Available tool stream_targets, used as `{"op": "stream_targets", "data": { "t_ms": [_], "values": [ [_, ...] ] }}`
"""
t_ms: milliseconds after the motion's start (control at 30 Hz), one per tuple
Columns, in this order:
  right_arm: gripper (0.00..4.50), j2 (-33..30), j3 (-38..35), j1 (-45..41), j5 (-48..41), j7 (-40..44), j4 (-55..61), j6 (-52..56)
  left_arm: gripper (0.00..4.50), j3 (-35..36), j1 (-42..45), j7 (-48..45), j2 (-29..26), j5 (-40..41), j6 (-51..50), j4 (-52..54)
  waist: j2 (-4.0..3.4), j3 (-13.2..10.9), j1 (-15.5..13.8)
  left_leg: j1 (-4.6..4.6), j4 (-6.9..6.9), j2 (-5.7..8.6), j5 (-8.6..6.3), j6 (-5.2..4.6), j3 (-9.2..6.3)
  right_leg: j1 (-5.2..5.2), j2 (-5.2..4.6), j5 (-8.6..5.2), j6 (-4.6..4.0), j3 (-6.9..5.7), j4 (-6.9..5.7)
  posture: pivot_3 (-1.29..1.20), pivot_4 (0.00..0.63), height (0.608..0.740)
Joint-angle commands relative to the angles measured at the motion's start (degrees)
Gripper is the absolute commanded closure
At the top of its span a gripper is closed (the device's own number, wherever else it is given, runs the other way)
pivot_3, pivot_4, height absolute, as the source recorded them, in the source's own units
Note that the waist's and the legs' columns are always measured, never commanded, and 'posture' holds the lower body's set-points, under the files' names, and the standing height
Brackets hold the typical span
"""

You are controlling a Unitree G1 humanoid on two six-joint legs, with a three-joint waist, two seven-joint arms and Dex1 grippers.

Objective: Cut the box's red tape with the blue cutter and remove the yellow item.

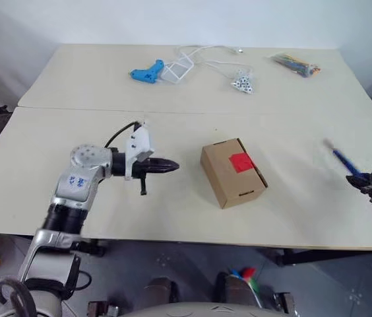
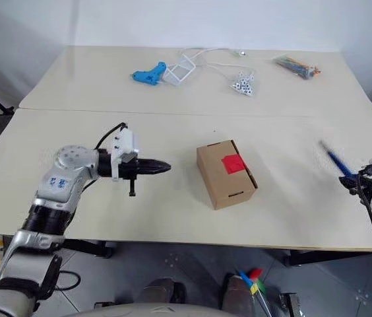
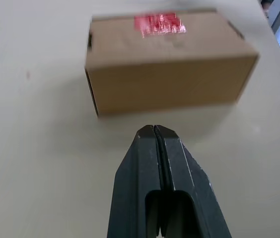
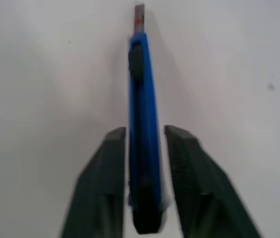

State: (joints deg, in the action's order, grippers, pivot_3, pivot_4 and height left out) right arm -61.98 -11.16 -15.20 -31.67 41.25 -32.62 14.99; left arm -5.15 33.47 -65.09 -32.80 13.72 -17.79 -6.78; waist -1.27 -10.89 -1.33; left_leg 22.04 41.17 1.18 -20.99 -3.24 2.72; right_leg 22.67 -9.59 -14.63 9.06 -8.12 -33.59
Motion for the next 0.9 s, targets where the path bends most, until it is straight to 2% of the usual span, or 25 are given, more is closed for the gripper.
{"op": "stream_targets", "data": {
  "t_ms": [33,67,167,233,300,400,500,533,667,767,900],
  "values": [
    [2.73,-6.11,-3.02,1.53,2.77,5.36,5.7,2.14,4.5,0.22,-3.17,1.41,-1.41,0.94,-3.26,6.61,-0.02,-0.01,-0.28,0.02,0.02,0.01,0.0,0.0,-0.02,0.0,0.0,0.0,0.0,0.01,-0.01,0.0,0.15,0.74],
    [2.73,-7.27,-3.05,2.21,3.34,6.86,7.34,3.15,4.5,0.24,-3.92,1.72,-1.64,0.99,-4.07,7.5,-0.02,-0.02,-0.29,0.04,0.04,0.01,0.0,-0.01,-0.04,0.0,0.0,0.0,0.0,0.02,0.01,0.0,0.15,0.74],
    [2.73,-7.72,-8.08,6.03,-5.43,17.76,20.08,8.8,4.5,0.76,-5.99,4.3,-1.1,1.51,-7.04,9.73,0.0,-0.01,-0.19,0.01,0.07,-0.01,0.01,0.0,-0.04,-0.02,0.01,0.0,0.0,0.09,0.0,0.0,0.15,0.74],
    [2.73,-6.11,-8.89,5.69,-7.54,18.33,24.65,11.83,4.5,0.42,-6.39,5.59,-0.59,1.38,-7.97,10.35,0.01,-0.02,-0.08,-0.14,0.06,-0.03,0.0,0.0,-0.02,-0.14,0.04,0.0,0.0,0.15,-0.02,0.0,0.15,0.74],
    [2.73,-2.47,-5.99,3.03,-4.92,15.05,27.9,11.01,4.5,-0.53,-6.19,7.29,0.73,1.12,-9.28,10.49,0.11,-0.02,-0.04,-0.32,0.04,-0.03,0.0,0.01,0.12,-0.2,0.04,0.0,0.0,0.33,-0.05,0.0,0.15,0.74],
    [3.35,2.24,-1.32,-0.14,0.98,11.0,30.01,9.06,4.5,-1.65,-5.61,8.85,2.31,0.97,-11.07,10.45,0.17,-0.03,-0.02,-0.57,0.0,-0.02,-0.03,0.04,0.27,-0.29,0.04,-0.01,-0.02,0.53,-0.08,0.0,0.15,0.74],
    [4.36,10.03,7.29,-3.52,11.56,4.51,31.3,2.66,4.5,-3.82,-3.5,12.34,6.26,0.39,-14.01,9.1,0.17,-0.03,-0.15,-0.59,-0.02,-0.01,-0.03,0.06,0.32,-0.22,0.03,-0.01,-0.03,0.6,-0.16,0.0,0.15,0.74],
    [4.47,12.74,9.53,-4.39,13.83,2.95,31.3,1.64,4.5,-4.47,-2.52,13.92,7.7,-0.19,-14.85,8.18,0.17,-0.03,-0.16,-0.59,-0.03,-0.01,-0.03,0.07,0.32,-0.21,0.03,-0.01,-0.03,0.59,-0.18,0.0,0.15,0.74],
    [4.47,20.36,14.96,-5.65,19.53,0.88,31.07,-2.45,4.5,-6.65,0.68,18.34,12.76,-1.82,-16.59,5.55,0.17,-0.03,-0.16,-0.57,-0.1,0.02,-0.02,0.09,0.32,-0.16,0.04,-0.01,-0.02,0.57,-0.21,0.0,0.15,0.74],
    [4.47,22.53,16.36,-5.89,19.25,1.7,33.81,1.04,4.5,-7.94,1.86,20.06,14.32,-2.76,-17.21,4.69,0.17,-0.03,-0.07,-0.56,-0.18,0.04,-0.02,0.08,0.34,-0.13,0.04,0.0,0.0,0.56,-0.2,0.0,0.15,0.74],
    [4.47,24.17,18.3,-5.54,15.94,3.13,42.39,11.02,4.5,-10.23,1.25,19.12,13.29,-3.06,-19.56,7.25,0.17,-0.03,-0.02,-0.57,-0.19,-0.05,-0.02,0.1,0.32,-0.13,0.15,0.0,-0.01,0.54,-0.21,0.0,0.15,0.74]
  ]
}}
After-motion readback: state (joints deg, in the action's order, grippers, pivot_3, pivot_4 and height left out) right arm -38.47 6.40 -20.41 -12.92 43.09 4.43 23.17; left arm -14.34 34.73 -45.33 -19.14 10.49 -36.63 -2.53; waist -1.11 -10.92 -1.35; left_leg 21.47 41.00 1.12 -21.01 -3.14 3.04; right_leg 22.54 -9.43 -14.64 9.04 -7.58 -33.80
